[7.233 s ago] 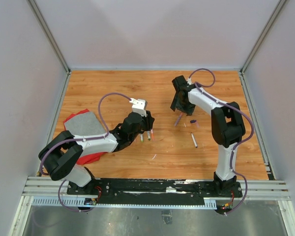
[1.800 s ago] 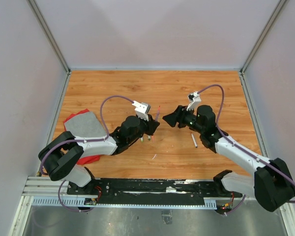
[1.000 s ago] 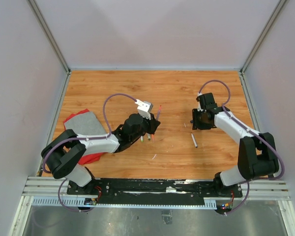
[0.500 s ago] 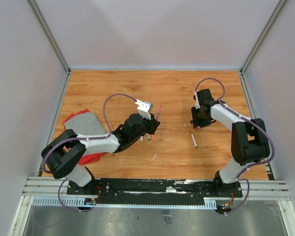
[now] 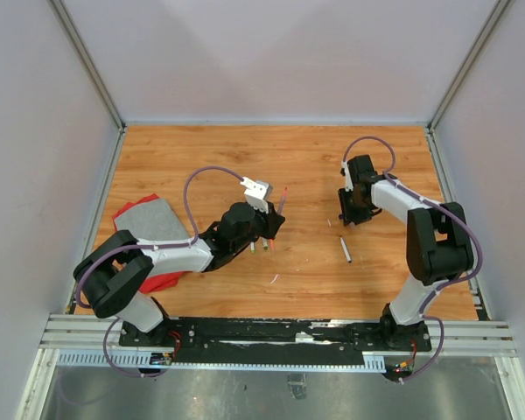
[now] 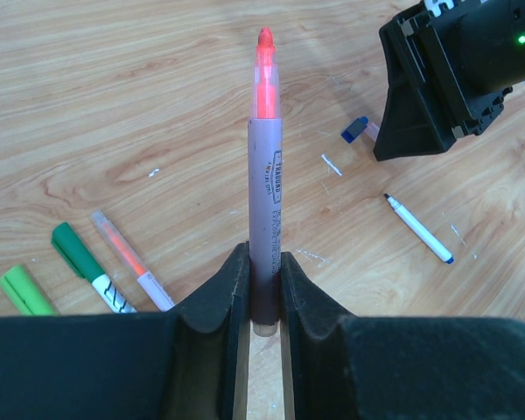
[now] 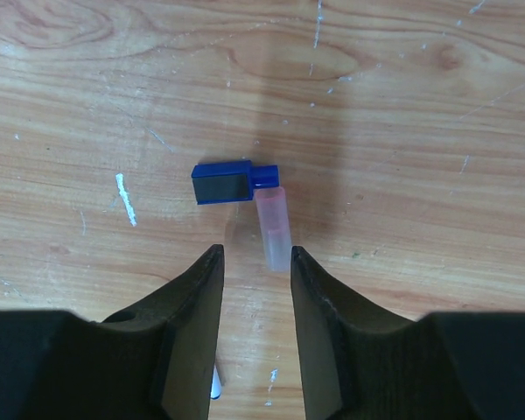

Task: Insert the pens into the pen caps
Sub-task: Pick up the pen cap from the center of the board.

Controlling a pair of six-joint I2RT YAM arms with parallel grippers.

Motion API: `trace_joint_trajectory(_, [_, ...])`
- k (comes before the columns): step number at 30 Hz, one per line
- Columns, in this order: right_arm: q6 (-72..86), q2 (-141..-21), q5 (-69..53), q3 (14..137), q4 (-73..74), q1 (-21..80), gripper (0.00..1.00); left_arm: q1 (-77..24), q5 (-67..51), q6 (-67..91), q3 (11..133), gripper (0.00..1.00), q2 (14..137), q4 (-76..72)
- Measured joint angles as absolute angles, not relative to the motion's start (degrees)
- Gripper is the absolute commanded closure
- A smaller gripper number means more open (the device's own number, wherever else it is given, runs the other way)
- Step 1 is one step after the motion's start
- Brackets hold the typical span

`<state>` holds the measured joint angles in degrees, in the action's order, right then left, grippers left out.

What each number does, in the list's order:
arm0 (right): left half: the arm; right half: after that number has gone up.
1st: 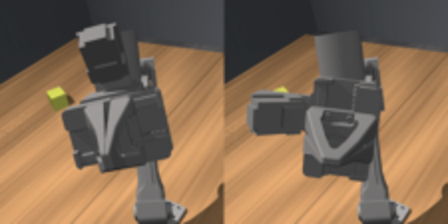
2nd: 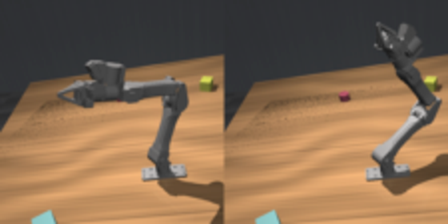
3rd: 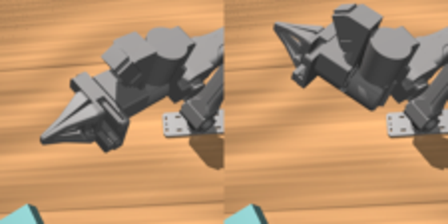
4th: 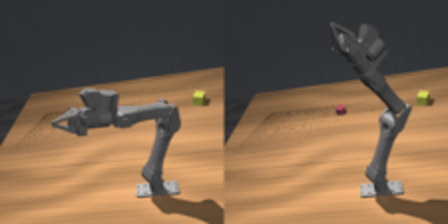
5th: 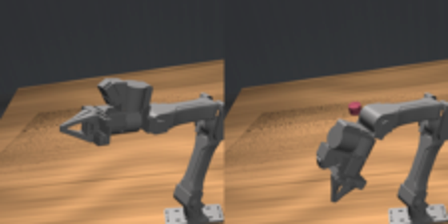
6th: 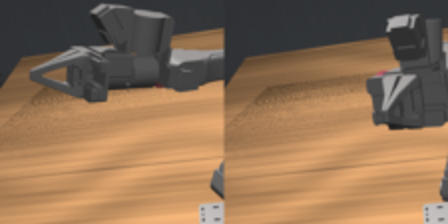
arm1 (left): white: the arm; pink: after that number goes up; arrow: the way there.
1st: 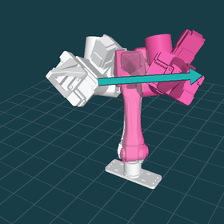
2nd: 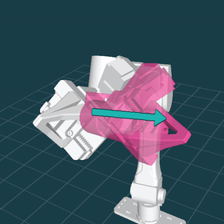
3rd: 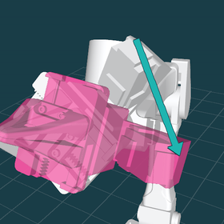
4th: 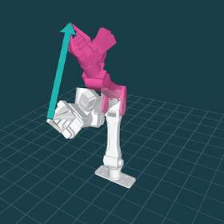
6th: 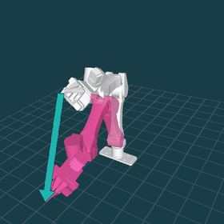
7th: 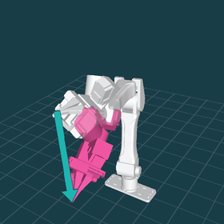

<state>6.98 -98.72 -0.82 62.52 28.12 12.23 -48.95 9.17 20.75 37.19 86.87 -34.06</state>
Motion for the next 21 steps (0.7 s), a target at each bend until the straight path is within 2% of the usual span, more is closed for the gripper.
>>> trace_joint_trajectory(17, [5.7, -101.8, -0.8, 64.0, 28.6, 9.9, 0.73, -48.9, 9.2, 20.6, 37.2, 0.99, 86.9, -34.1])
trace_joint_trajectory(21, [5.7, -102.0, -0.9, 64.3, 28.6, 9.9, 0.8, -48.9, 9.2, 20.6, 37.2, 0.99, 86.9, -34.1])
